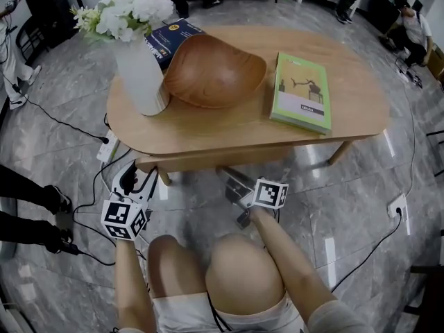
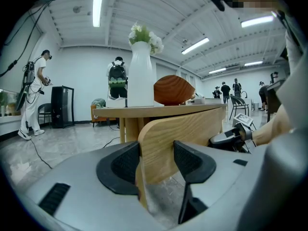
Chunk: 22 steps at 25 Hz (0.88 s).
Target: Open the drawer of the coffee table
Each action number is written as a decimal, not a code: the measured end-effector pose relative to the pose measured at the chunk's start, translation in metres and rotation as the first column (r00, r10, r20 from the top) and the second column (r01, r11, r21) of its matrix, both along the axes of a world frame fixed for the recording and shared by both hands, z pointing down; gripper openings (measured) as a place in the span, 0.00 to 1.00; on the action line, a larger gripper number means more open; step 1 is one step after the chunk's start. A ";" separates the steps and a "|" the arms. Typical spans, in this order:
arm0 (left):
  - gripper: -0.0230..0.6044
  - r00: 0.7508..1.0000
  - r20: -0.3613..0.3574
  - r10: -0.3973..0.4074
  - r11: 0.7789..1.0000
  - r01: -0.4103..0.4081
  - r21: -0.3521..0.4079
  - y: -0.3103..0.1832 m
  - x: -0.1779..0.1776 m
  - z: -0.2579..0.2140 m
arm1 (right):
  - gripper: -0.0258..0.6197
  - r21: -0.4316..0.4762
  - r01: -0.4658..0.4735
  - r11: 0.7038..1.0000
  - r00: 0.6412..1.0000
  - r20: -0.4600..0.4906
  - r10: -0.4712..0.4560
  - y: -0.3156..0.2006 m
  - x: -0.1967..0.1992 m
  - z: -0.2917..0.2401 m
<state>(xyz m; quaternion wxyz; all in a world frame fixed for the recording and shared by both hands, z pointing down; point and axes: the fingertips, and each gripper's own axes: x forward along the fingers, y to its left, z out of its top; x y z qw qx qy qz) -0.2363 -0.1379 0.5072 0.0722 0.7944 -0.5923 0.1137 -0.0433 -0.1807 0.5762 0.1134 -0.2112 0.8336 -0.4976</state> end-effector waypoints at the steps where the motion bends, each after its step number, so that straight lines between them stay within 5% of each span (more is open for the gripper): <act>1: 0.40 1.000 -0.001 0.000 1.000 0.000 0.001 0.001 0.001 0.000 | 0.21 0.000 0.000 1.000 1.000 0.000 0.000 0.001 0.001 0.000; 19: 0.40 1.000 0.018 0.014 1.000 -0.014 0.005 0.021 0.005 -0.001 | 0.21 0.006 0.061 0.998 0.997 -0.046 -0.061 0.024 0.005 0.006; 22: 0.40 0.999 0.035 0.014 1.000 -0.014 0.015 0.025 0.005 0.000 | 0.21 0.050 0.075 0.996 0.990 -0.127 -0.068 0.030 0.005 0.005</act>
